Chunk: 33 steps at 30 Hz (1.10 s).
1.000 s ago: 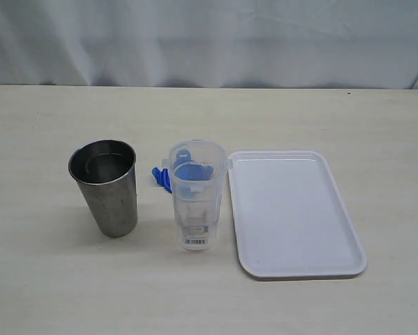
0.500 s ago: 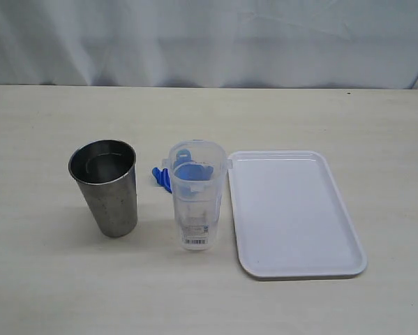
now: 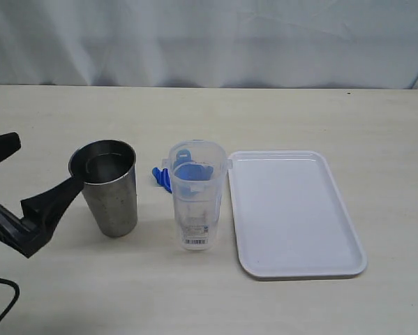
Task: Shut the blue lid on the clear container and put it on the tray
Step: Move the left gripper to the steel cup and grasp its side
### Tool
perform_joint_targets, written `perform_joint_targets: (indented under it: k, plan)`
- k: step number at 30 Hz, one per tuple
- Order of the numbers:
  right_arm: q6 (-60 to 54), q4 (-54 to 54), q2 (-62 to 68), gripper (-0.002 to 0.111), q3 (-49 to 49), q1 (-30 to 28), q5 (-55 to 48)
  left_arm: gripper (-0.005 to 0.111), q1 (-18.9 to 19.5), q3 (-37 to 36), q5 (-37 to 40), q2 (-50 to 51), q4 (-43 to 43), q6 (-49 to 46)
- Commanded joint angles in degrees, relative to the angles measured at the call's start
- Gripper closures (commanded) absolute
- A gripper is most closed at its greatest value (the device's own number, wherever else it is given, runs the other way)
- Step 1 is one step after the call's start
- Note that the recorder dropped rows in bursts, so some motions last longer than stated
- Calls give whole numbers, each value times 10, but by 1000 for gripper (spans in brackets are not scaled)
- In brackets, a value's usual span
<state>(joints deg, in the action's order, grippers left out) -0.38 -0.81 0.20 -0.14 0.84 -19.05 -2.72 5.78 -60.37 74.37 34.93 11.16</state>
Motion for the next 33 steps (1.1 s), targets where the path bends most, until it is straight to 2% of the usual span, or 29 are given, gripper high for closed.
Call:
perform_joint_targets:
  k: [1, 11, 33]
  plan:
    - [0, -1, -2, 104, 1, 0, -1, 2, 1, 2, -86, 75, 9, -37]
    - [0, -1, -2, 104, 1, 0, -1, 2, 1, 23, -96, 182, 22, -66]
    - [0, -1, -2, 104, 1, 0, -1, 2, 0, 166, -96, 397, 84, -79]
